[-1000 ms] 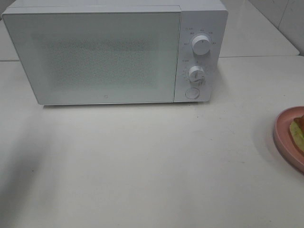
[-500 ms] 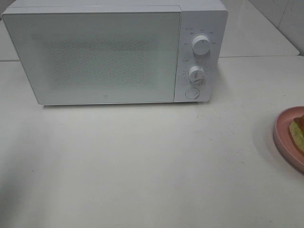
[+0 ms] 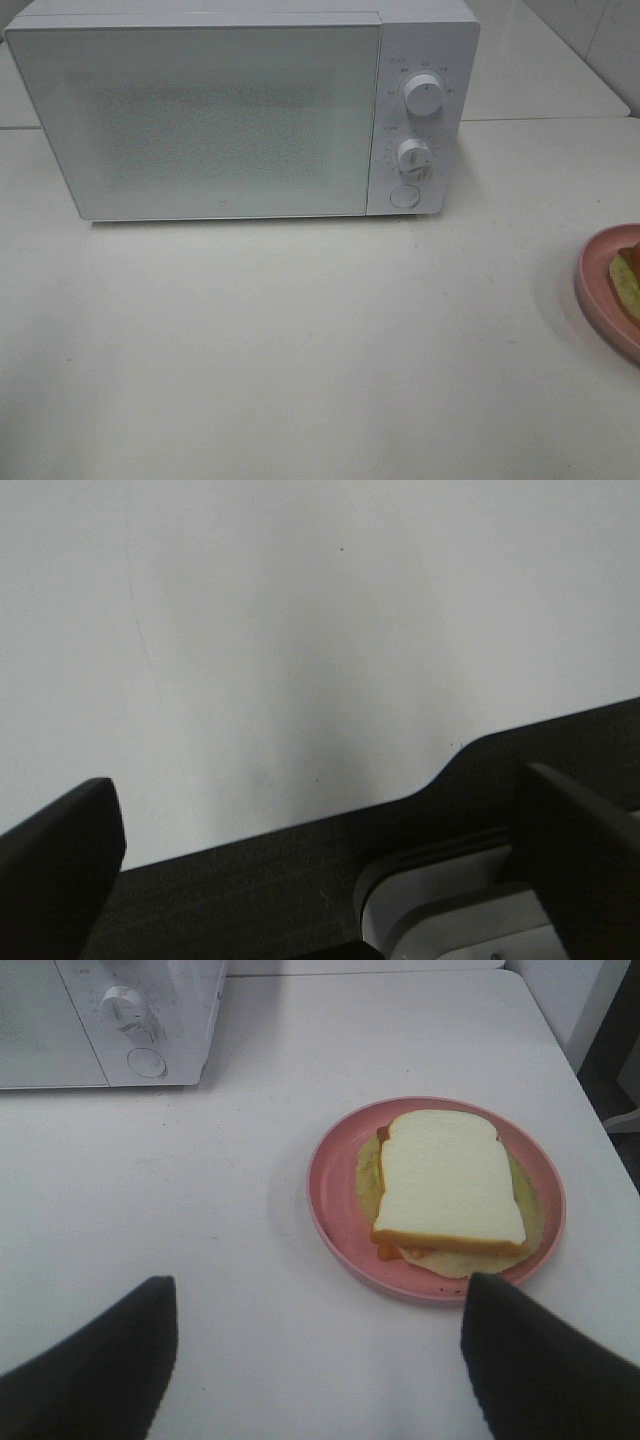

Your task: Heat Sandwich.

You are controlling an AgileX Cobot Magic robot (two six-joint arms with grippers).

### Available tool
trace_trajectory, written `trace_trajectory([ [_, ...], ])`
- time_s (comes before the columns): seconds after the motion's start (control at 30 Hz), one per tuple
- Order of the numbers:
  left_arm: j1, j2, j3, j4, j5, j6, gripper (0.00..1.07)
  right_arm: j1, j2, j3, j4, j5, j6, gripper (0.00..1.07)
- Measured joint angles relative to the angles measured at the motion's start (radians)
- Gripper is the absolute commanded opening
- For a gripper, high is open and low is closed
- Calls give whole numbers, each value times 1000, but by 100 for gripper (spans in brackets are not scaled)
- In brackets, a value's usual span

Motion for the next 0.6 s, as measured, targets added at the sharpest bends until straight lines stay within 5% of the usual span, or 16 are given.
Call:
trace_trajectory([
  [0.6,15,-304,12,1,-21,-1,100,0,0,0,0,0,0,75],
])
